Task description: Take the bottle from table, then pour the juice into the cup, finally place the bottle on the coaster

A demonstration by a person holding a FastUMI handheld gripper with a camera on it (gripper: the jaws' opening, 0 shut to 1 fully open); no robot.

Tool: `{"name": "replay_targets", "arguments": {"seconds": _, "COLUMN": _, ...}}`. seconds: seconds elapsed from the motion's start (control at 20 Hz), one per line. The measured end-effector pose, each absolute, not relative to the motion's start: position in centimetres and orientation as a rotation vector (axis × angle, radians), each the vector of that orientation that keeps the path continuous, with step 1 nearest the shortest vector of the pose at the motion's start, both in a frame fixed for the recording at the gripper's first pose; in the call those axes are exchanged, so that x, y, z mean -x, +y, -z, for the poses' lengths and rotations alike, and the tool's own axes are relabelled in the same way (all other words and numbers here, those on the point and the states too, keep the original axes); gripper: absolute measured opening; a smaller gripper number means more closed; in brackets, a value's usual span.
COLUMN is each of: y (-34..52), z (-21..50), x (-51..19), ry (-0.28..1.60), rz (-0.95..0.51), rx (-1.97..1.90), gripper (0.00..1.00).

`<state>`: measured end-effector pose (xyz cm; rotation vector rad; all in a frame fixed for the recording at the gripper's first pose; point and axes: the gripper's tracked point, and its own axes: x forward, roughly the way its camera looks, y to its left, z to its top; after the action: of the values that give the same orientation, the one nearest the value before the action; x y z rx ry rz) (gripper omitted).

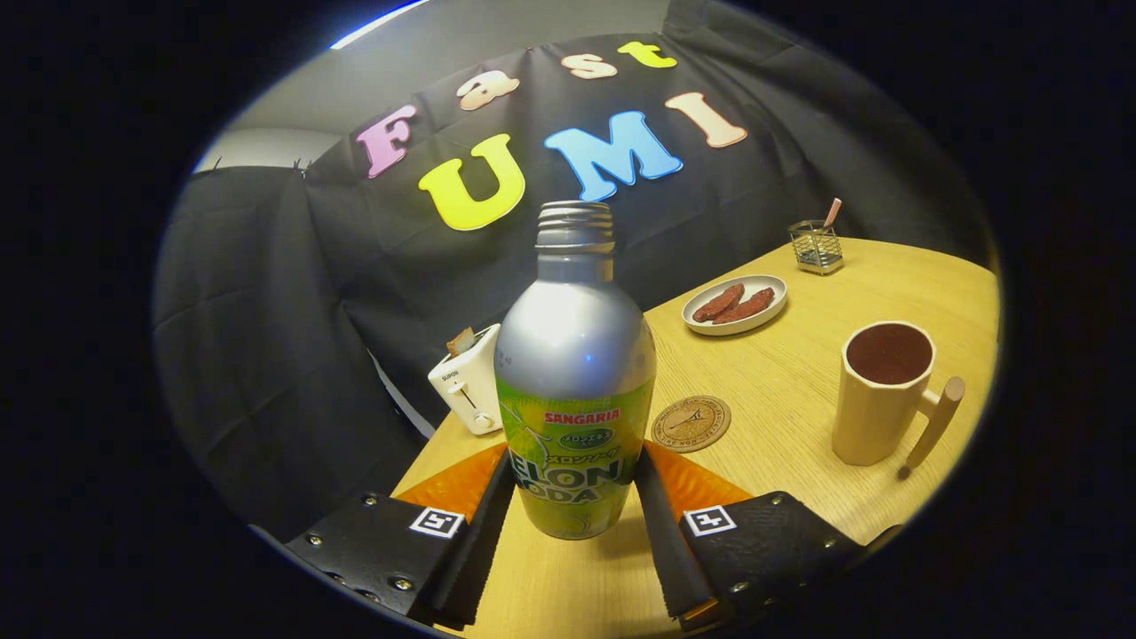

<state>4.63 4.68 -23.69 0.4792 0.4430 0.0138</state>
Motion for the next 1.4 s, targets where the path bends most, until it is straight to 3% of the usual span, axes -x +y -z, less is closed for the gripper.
{"name": "replay_targets", "arguments": {"seconds": 0.6, "y": 1.9, "z": 22.2, "x": -3.7, "ry": 0.421, "rz": 0.035, "rx": -0.826, "gripper": 0.75}}
{"name": "replay_targets", "arguments": {"seconds": 1.4, "y": -1.2, "z": 25.1, "x": -2.4, "ry": 0.502, "rz": 0.144, "rx": -1.185, "gripper": 0.75}}
